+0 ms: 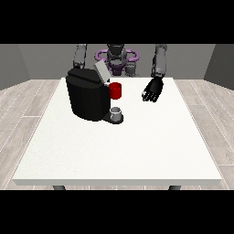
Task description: Insert the coffee pod into the coffee machine and close the lid
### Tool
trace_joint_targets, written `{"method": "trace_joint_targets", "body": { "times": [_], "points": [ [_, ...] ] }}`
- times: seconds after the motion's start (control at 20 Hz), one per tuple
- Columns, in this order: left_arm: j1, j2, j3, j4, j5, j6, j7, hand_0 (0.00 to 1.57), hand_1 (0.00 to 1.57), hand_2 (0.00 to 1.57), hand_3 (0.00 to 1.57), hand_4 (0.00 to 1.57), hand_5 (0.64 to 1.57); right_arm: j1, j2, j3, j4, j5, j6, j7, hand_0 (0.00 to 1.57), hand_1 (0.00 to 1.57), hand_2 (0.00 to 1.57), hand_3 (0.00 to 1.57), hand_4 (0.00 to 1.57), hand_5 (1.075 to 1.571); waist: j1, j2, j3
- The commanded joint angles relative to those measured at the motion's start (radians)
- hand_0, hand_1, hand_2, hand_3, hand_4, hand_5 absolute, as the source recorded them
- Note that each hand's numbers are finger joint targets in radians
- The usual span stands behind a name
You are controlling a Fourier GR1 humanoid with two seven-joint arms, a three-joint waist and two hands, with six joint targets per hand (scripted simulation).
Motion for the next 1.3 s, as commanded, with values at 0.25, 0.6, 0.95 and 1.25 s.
{"method": "trace_joint_targets", "body": {
  "times": [0.25, 0.6, 0.95, 1.25],
  "points": [
    [-0.092, -0.039, 0.053, -0.052, 0.079, -0.174, -0.012, 1.42, 1.42, 1.41, 1.33, 0.52, 1.571, -0.021, -0.008, -0.043, 0.12, 0.018, -0.045, -0.012, 0.0, 0.0, 0.0, 0.0, 0.0, 1.571, 0.06, -0.067, 0.0001],
    [-0.123, -0.062, 0.052, -0.101, 0.084, -0.302, 0.031, 1.42, 1.42, 1.4, 1.33, 0.53, 1.571, 0.037, -0.026, -0.029, 0.125, 0.014, 0.0, -0.034, 0.0, 0.0, 0.0, 0.0, 0.0, 1.571, 0.039, -0.148, 0.0],
    [-0.284, -0.024, 0.124, -0.081, 0.102, -0.364, 0.098, 1.4, 1.4, 1.4, 1.34, 0.6, 1.571, -0.016, 0.004, -0.006, 0.078, 0.014, 0.001, -0.021, 0.0, 0.0, 0.0, 0.0, 0.0, 1.571, -0.029, -0.113, 0.0],
    [-0.386, -0.016, 0.194, -0.083, 0.163, -0.444, 0.135, 0.96, 0.96, 1.16, 1.36, 0.52, 1.571, -0.073, -0.011, -0.035, 0.061, -0.008, 0.006, -0.004, 0.0, 0.0, 0.0, 0.0, 0.0, 1.571, -0.041, -0.105, 0.0]
  ]
}}
